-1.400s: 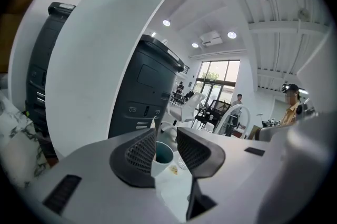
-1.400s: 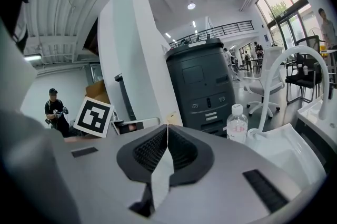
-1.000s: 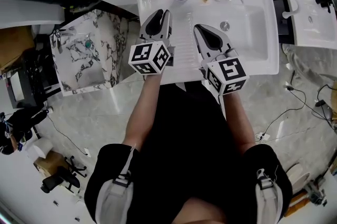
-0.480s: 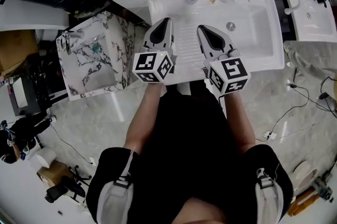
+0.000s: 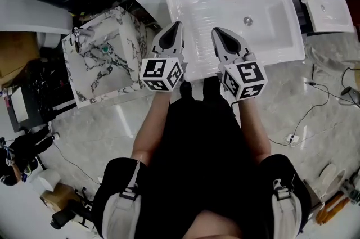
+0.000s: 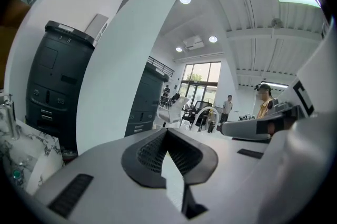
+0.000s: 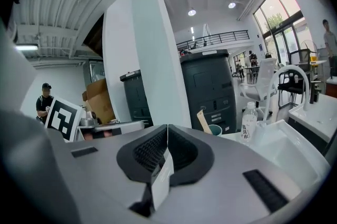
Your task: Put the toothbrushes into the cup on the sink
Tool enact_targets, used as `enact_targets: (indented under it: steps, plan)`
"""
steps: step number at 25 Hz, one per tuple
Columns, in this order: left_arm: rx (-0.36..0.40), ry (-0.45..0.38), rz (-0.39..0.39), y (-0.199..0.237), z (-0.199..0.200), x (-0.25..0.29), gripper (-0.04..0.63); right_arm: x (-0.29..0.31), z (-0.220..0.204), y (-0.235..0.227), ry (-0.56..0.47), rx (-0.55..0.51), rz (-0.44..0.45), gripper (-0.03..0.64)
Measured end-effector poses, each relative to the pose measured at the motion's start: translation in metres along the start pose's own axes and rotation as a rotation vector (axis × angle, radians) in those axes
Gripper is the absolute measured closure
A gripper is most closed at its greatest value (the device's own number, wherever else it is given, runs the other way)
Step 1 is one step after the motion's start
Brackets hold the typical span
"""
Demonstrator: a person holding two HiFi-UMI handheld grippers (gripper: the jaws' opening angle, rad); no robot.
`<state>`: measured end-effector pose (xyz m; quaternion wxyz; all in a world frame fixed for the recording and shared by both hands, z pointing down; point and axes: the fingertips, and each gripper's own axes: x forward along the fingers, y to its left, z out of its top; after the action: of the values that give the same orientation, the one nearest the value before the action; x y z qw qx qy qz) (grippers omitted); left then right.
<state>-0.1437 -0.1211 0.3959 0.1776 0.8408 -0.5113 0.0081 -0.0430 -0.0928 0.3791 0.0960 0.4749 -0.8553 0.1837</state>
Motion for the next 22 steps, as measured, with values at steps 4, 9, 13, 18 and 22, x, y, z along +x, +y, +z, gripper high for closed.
enact_targets:
  steps: [4,9,13,18,22]
  plan:
    - [-0.006,-0.035,-0.041,-0.002,0.015,-0.021,0.581,-0.018,0.020,0.014,-0.080,-0.019,-0.035,0.586]
    - [-0.001,-0.074,-0.121,-0.024,0.028,-0.043,0.581,-0.042,0.018,0.037,-0.133,-0.038,-0.029,0.586]
    - [0.012,-0.082,-0.168,-0.038,0.031,-0.059,0.581,-0.057,0.009,0.048,-0.149,-0.026,-0.063,0.586]
    - [0.018,-0.091,-0.207,-0.048,0.030,-0.072,0.581,-0.073,0.005,0.055,-0.175,-0.004,-0.094,0.587]
    - [0.019,-0.083,-0.220,-0.053,0.026,-0.081,0.581,-0.082,0.001,0.060,-0.172,-0.007,-0.110,0.588]
